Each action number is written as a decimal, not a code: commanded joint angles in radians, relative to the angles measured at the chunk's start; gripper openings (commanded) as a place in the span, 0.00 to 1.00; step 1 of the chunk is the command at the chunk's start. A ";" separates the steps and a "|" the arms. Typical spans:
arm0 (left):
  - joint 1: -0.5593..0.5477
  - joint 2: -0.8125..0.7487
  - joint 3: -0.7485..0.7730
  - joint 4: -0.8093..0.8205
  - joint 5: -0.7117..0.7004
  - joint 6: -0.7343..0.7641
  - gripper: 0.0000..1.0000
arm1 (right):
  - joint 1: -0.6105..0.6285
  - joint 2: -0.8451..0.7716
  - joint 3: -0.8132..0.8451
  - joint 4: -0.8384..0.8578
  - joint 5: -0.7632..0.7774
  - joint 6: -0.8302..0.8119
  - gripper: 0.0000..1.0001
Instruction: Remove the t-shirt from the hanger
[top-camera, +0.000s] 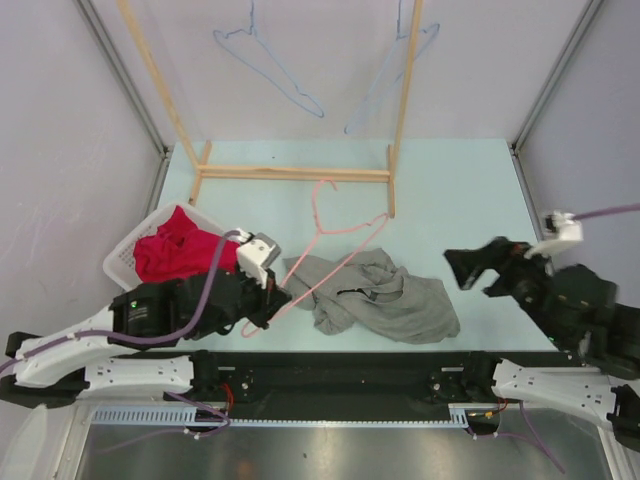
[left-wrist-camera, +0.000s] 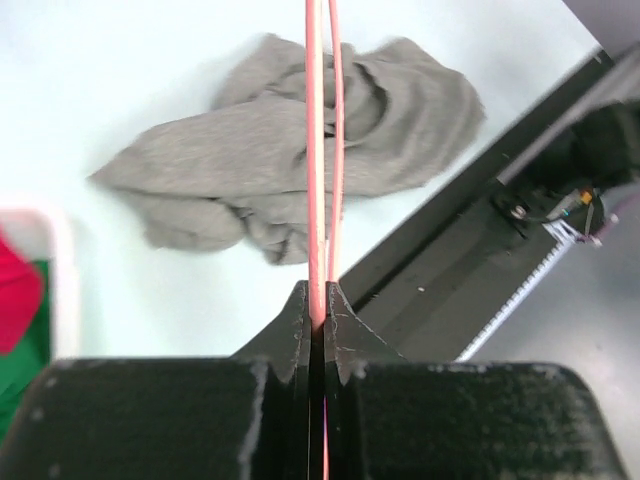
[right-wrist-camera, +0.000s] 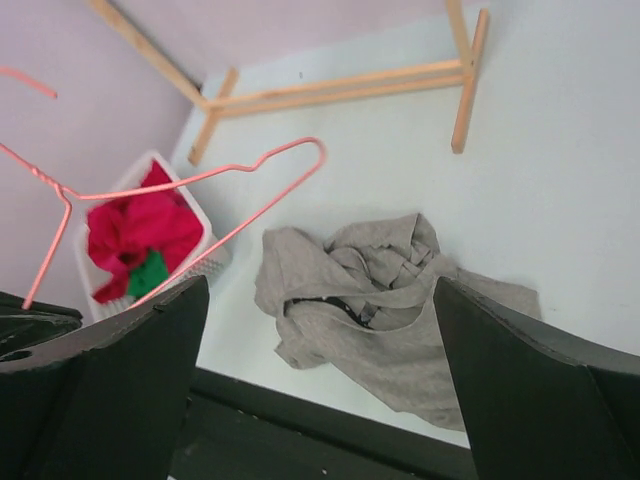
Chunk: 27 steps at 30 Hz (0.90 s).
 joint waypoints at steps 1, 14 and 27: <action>0.071 -0.065 0.024 -0.075 -0.104 -0.041 0.00 | -0.001 -0.108 0.030 -0.062 0.123 0.099 0.99; 0.487 0.254 0.318 0.066 0.109 0.203 0.00 | -0.001 -0.099 0.039 -0.142 0.091 0.173 0.97; 0.598 0.529 0.579 0.169 0.108 0.276 0.00 | -0.004 -0.044 0.050 -0.109 0.025 0.164 0.96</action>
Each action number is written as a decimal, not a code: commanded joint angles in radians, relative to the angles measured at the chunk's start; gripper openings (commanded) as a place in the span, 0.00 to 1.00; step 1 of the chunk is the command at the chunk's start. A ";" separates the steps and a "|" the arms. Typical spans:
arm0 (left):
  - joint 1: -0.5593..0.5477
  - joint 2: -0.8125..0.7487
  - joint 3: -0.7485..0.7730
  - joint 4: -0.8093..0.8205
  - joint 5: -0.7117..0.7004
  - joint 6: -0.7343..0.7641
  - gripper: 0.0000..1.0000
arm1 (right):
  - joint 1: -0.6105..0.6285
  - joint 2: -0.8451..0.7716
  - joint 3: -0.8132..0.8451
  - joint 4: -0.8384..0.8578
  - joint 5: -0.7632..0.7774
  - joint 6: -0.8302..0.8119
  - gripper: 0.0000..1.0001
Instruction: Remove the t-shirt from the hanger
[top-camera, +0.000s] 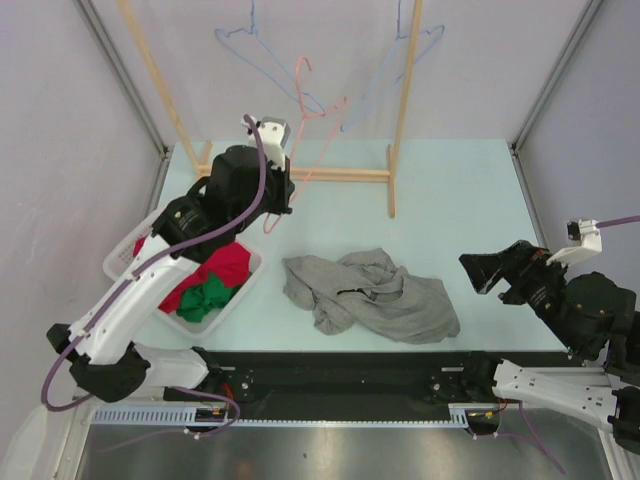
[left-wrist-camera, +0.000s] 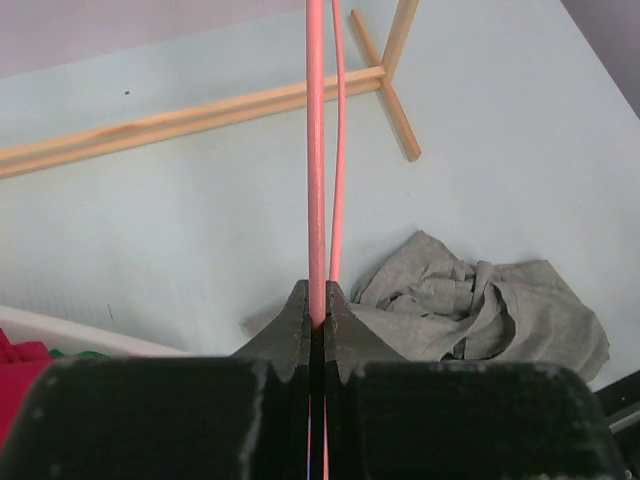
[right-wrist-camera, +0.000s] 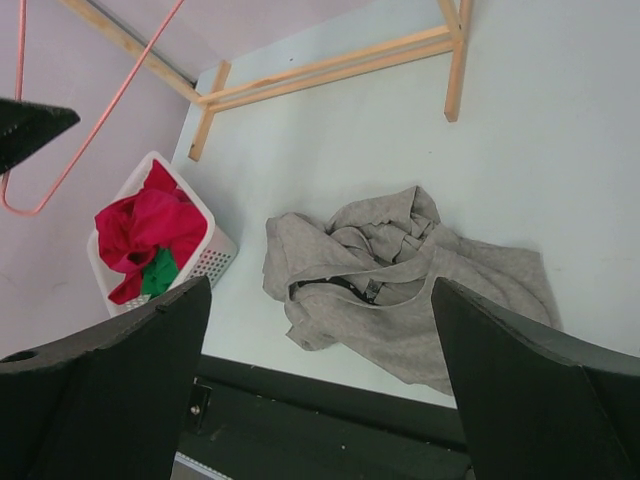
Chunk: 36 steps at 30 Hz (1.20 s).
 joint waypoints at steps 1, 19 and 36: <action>0.041 0.080 0.122 0.077 0.023 0.039 0.00 | -0.002 0.026 0.011 0.027 -0.006 0.011 0.96; 0.148 0.307 0.332 0.330 0.062 -0.005 0.00 | -0.001 0.026 0.021 0.023 0.005 -0.005 0.96; 0.193 0.475 0.421 0.456 0.180 -0.211 0.00 | -0.001 0.057 0.036 0.017 0.020 -0.040 0.97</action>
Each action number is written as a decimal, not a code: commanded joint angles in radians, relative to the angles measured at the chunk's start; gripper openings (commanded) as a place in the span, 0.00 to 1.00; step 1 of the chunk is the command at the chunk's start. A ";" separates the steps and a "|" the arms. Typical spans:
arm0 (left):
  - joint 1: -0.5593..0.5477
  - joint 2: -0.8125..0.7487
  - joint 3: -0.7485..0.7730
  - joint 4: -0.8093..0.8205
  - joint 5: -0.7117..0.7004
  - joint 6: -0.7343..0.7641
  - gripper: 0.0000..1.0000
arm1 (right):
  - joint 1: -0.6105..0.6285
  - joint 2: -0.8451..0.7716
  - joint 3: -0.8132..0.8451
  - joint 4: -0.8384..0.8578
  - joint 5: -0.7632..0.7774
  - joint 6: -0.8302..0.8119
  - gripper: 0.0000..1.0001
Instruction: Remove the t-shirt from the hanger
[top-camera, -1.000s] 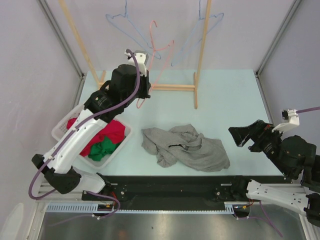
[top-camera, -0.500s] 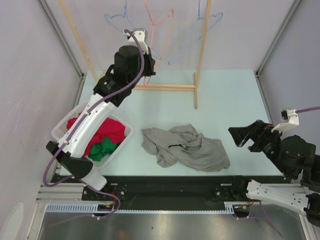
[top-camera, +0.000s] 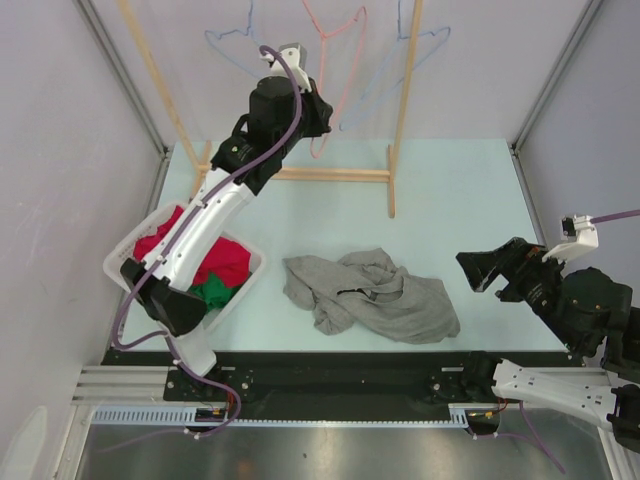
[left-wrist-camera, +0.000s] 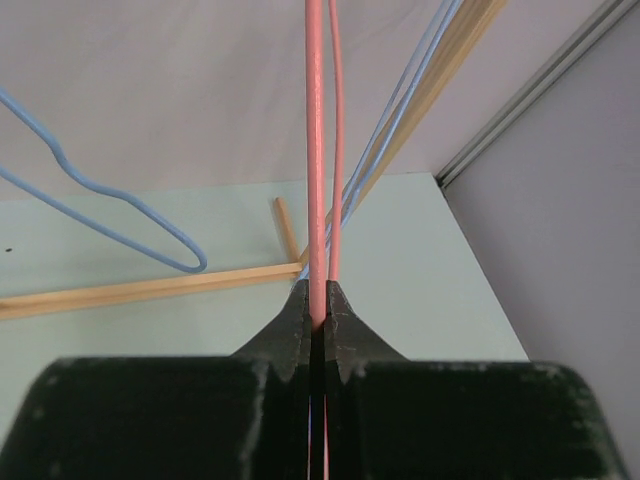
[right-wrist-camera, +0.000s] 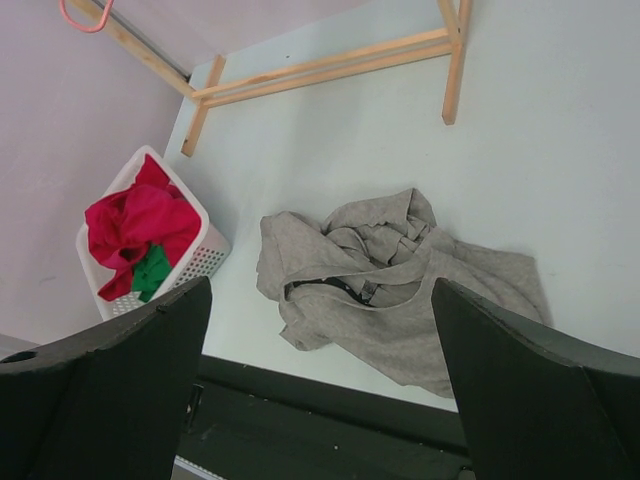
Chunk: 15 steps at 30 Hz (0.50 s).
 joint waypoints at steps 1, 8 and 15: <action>0.030 -0.013 -0.016 0.127 0.042 -0.078 0.00 | -0.001 0.018 0.011 0.019 0.028 -0.011 0.97; 0.055 0.036 0.001 0.147 0.067 -0.121 0.00 | -0.001 0.021 0.002 0.031 0.024 -0.017 0.97; 0.084 0.093 0.014 0.201 0.125 -0.200 0.00 | -0.001 0.013 0.002 0.025 0.018 -0.001 0.96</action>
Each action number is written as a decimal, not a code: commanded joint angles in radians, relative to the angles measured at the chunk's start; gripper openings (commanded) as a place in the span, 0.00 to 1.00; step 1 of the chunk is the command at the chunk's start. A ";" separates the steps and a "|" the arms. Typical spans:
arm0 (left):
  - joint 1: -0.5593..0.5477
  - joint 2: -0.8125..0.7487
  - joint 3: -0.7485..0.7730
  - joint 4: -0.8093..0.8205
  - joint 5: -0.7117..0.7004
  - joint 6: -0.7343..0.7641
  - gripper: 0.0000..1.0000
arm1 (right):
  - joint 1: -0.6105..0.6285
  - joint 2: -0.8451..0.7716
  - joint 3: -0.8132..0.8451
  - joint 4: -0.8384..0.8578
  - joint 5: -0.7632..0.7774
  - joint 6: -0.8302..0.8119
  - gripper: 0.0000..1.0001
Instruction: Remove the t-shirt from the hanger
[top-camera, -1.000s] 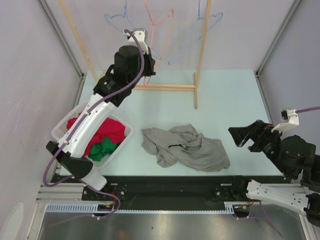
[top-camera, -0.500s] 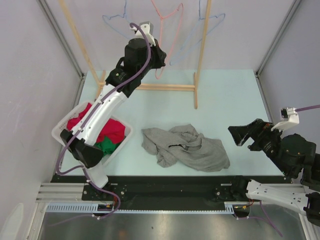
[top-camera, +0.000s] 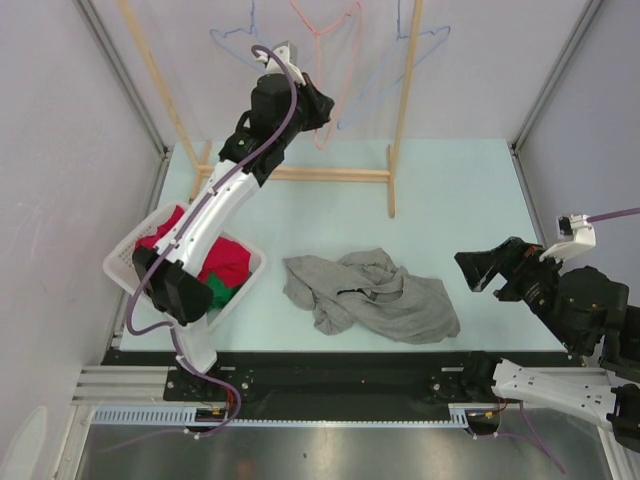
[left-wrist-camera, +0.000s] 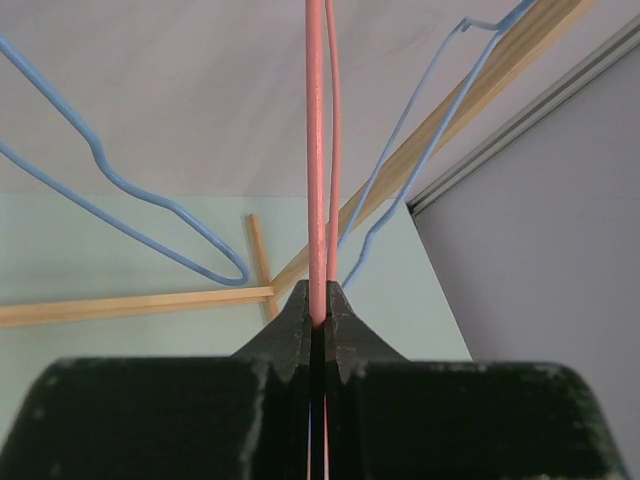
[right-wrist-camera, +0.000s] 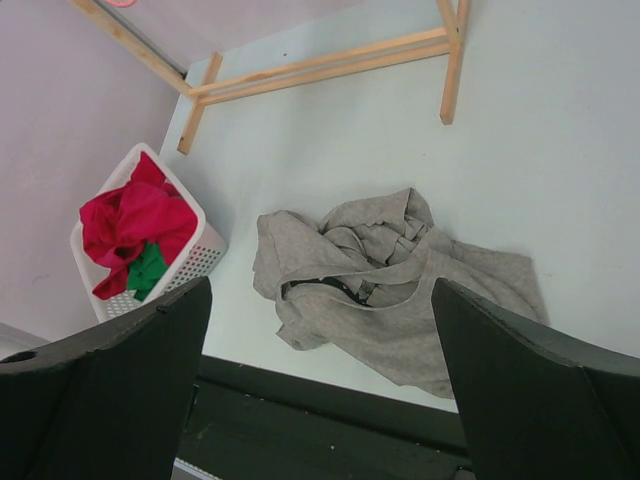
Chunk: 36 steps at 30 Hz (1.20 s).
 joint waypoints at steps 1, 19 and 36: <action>0.025 0.038 0.052 0.075 0.061 -0.067 0.00 | -0.002 0.001 -0.003 0.026 0.017 0.007 0.97; 0.031 -0.116 -0.214 0.241 0.102 -0.102 0.00 | 0.001 0.024 0.002 0.023 0.005 -0.006 0.97; 0.026 0.008 0.023 0.135 0.179 -0.080 0.00 | 0.001 0.022 -0.016 0.061 -0.009 -0.019 0.97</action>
